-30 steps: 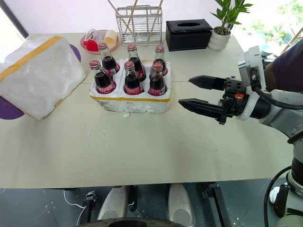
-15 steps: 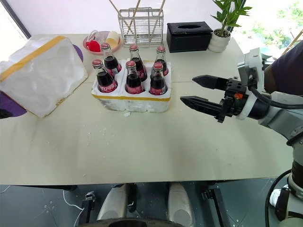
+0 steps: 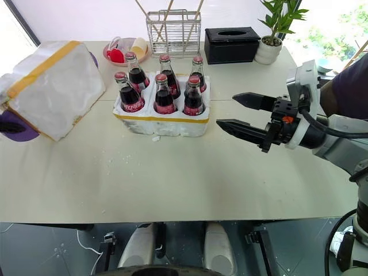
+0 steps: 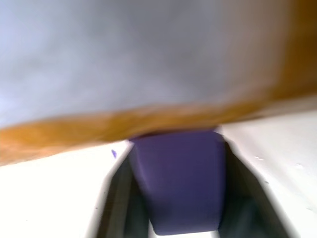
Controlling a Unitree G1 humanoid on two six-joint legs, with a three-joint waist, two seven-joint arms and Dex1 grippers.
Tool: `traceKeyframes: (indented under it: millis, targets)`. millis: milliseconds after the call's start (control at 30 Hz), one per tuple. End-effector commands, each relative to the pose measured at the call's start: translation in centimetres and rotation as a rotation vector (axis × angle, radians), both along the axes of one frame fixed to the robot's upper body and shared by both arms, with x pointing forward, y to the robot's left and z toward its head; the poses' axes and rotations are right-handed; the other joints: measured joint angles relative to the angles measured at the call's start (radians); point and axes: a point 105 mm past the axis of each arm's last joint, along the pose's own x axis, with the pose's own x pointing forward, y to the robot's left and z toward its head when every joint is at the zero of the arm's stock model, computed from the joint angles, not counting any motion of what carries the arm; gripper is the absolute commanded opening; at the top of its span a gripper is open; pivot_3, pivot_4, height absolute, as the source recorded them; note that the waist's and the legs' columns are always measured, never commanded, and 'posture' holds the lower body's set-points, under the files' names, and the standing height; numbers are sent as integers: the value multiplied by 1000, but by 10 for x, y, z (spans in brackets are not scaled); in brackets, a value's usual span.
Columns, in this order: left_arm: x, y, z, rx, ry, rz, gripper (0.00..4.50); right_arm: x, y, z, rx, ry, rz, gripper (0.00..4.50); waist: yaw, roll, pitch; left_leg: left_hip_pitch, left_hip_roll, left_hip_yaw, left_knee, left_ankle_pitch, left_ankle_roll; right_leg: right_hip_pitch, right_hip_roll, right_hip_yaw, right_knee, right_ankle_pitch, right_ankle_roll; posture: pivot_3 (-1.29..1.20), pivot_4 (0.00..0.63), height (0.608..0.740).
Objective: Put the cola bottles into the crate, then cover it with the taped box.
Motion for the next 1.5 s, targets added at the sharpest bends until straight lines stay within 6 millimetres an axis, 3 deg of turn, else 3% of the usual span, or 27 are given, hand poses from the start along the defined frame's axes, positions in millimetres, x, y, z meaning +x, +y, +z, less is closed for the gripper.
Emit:
traceKeyframes:
  millis: [33,167,267,333,433,500,667,767,867,1033,1167,1500]
  targets:
    - [-3,0,11,-1,-7,-14,316,-4,2,6,2,-49,-1,4500,2,0,0,0,0,0,0,0,0,0,0,0,0,0,0,0,150,740]
    - [9,0,23,62,-141,-44,315,-3,-4,-10,-57,3,-18,4500,6,0,0,0,0,0,0,0,0,0,0,0,0,0,0,0,150,740]
    - [29,-2,42,171,-355,-65,315,-2,-10,-18,-102,0,-51,4500,9,-1,0,-1,0,0,1,0,0,0,0,0,0,0,1,0,150,740]
    - [44,-13,66,235,-564,-112,315,1,-15,-17,-95,-4,-82,4500,9,-1,0,0,0,-1,1,0,0,1,0,0,0,1,1,0,150,740]
    - [59,-48,108,265,-894,-225,315,2,-17,-15,-82,-7,-86,4500,11,-1,0,0,0,-2,3,0,0,3,0,-1,0,1,2,0,150,740]
    - [61,-77,125,281,-1037,-332,315,2,-17,-15,-80,-6,-82,4500,10,-2,0,0,0,-3,3,0,0,4,0,-1,-1,1,2,0,150,740]
    - [58,-142,139,364,-1209,-576,315,4,-15,-15,-70,-7,-78,4500,6,-2,-1,1,-1,-2,3,0,0,4,0,0,-1,3,5,0,150,740]
    - [55,-164,140,410,-1244,-665,315,6,-14,-15,-60,-11,-83,4500,3,-2,-1,2,-1,-2,3,0,0,4,1,0,0,4,6,0,150,740]
    - [54,-183,123,586,-1199,-806,315,5,-15,-17,-55,-9,-96,4500,5,-1,-1,2,-1,-2,3,0,0,4,1,0,0,4,6,0,150,740]
    - [61,-189,100,850,-1155,-908,315,3,-17,-16,-36,-11,-114,4500,9,-1,-1,2,-1,-2,3,0,0,5,1,0,0,4,6,0,150,740]
    - [71,-189,93,1005,-1139,-917,315,2,-16,-16,-31,-15,-117,4500,10,-2,-2,3,-1,-3,3,0,0,7,0,0,-1,4,6,0,150,740]
    - [86,-199,93,1023,-1214,-871,315,0,-15,-18,-30,-15,-123,4500,8,-2,-2,5,-1,-3,3,0,0,8,1,0,-1,4,6,0,150,740]
